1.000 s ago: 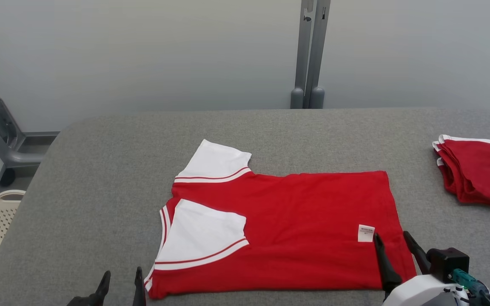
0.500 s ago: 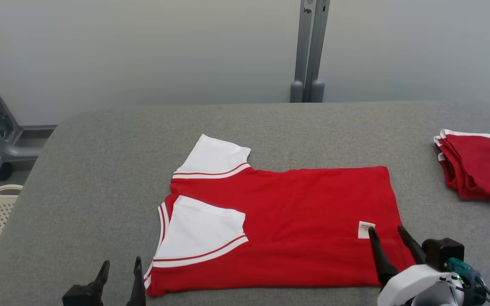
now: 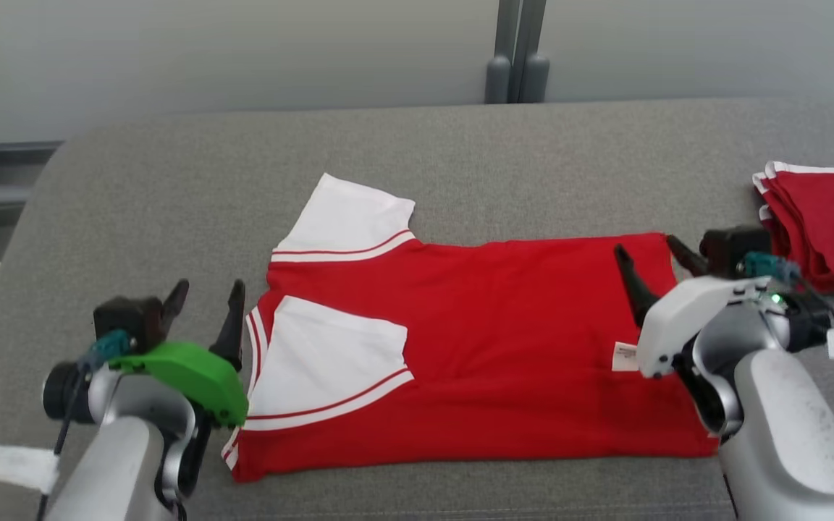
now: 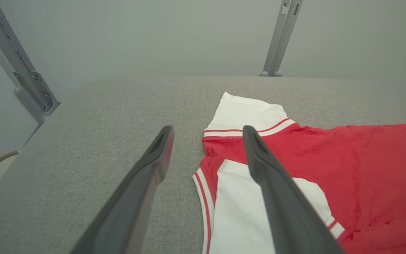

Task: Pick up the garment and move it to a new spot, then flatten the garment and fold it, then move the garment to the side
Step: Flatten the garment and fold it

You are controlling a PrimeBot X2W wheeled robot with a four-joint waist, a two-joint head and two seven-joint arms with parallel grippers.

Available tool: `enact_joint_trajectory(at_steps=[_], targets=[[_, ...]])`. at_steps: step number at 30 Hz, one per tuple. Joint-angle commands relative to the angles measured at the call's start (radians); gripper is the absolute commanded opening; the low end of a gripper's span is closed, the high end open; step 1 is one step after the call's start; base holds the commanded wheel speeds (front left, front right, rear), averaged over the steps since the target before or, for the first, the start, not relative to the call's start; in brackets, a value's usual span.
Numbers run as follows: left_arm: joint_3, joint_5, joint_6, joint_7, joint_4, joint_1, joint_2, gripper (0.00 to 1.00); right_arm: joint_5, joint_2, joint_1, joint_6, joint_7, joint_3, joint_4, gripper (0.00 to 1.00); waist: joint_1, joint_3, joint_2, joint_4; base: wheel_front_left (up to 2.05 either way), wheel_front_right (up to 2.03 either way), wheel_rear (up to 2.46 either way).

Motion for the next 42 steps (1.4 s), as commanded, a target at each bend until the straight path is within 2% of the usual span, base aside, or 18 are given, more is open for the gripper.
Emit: enact_joint_trajectory(at_steps=[1, 6, 14, 21, 26, 34, 40, 42], targets=[[0.003, 0.001, -0.001, 0.011, 0.01, -0.039, 0.004, 1.0, -0.012, -0.006, -0.03, 0.0, 0.033, -0.011, 0.007, 1.0, 0.0, 0.097, 0.0, -0.021, 0.0, 0.0, 0.0], [-0.007, 0.014, -0.017, 0.067, 0.071, -0.219, 0.002, 1.0, -0.056, -0.004, -0.166, 0.0, 0.217, -0.062, 0.039, 1.0, 0.0, 0.186, 0.0, -0.048, 0.0, 0.0, 0.0], [-0.043, 0.053, -0.022, 0.173, 0.213, -0.472, -0.005, 1.0, -0.176, 0.0, -0.296, 0.0, 0.406, -0.105, 0.03, 1.0, 0.0, 0.311, 0.0, -0.087, 0.0, 0.0, 0.0], [-0.087, 0.097, -0.04, 0.248, 0.324, -0.634, 0.01, 1.0, -0.202, -0.021, -0.362, 0.0, 0.455, -0.062, 0.003, 1.0, 0.0, 0.398, 0.0, -0.119, 0.0, 0.0, 0.0], [-0.097, 0.111, -0.052, 0.264, 0.402, -0.725, 0.015, 1.0, -0.186, -0.026, -0.392, 0.0, 0.467, -0.017, 0.01, 1.0, 0.0, 0.444, 0.0, -0.142, 0.0, 0.0, 0.0], [-0.113, 0.122, -0.044, 0.299, 0.495, -0.823, 0.0, 1.0, -0.169, -0.033, -0.425, 0.0, 0.457, 0.017, 0.022, 1.0, 0.0, 0.484, 0.0, -0.163, 0.0, 0.0, 0.0], [-0.127, 0.147, -0.016, 0.297, 0.56, -0.881, 0.015, 1.0, -0.161, -0.037, -0.443, 0.0, 0.451, 0.026, 0.015, 1.0, 0.0, 0.511, 0.0, -0.177, 0.0, 0.0, 0.0], [-0.122, 0.134, -0.016, 0.29, 0.576, -0.883, 0.004, 1.0, -0.159, -0.038, -0.443, 0.0, 0.449, 0.026, 0.013, 1.0, 0.0, 0.516, 0.0, -0.177, 0.0, 0.0, 0.0]])
